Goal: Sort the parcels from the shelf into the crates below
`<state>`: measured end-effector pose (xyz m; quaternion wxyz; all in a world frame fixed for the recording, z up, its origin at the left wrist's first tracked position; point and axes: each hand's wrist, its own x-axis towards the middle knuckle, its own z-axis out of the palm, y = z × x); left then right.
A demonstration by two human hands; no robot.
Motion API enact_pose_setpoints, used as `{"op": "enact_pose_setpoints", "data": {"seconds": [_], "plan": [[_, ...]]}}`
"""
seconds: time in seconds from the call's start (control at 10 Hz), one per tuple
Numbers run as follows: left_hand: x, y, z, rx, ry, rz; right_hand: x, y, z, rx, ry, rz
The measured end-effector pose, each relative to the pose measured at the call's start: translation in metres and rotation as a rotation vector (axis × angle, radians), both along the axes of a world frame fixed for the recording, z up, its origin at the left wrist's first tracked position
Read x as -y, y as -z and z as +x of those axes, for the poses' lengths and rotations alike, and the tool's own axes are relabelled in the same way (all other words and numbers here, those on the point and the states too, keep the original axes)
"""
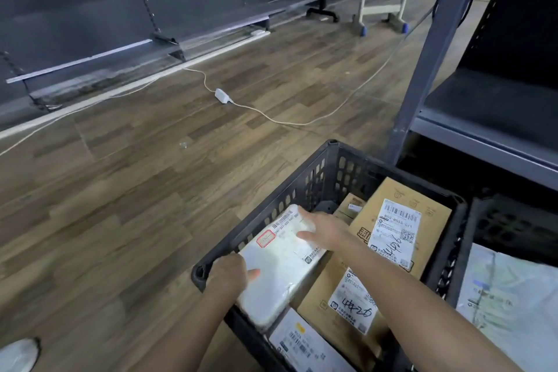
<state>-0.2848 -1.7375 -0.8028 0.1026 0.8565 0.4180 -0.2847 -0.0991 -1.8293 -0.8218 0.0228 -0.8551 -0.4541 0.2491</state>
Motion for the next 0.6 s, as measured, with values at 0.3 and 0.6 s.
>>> {"op": "enact_pose_setpoints", "data": {"seconds": [0.3,0.6], "plan": [[0.001,0.002,0.002,-0.055,-0.01,0.149,-0.005,0.005,-0.007,0.068,-0.012,-0.057],[0.007,-0.036,0.008,0.019,0.103,0.149,0.003,-0.033,-0.02,-0.053,0.111,-0.01]]}}
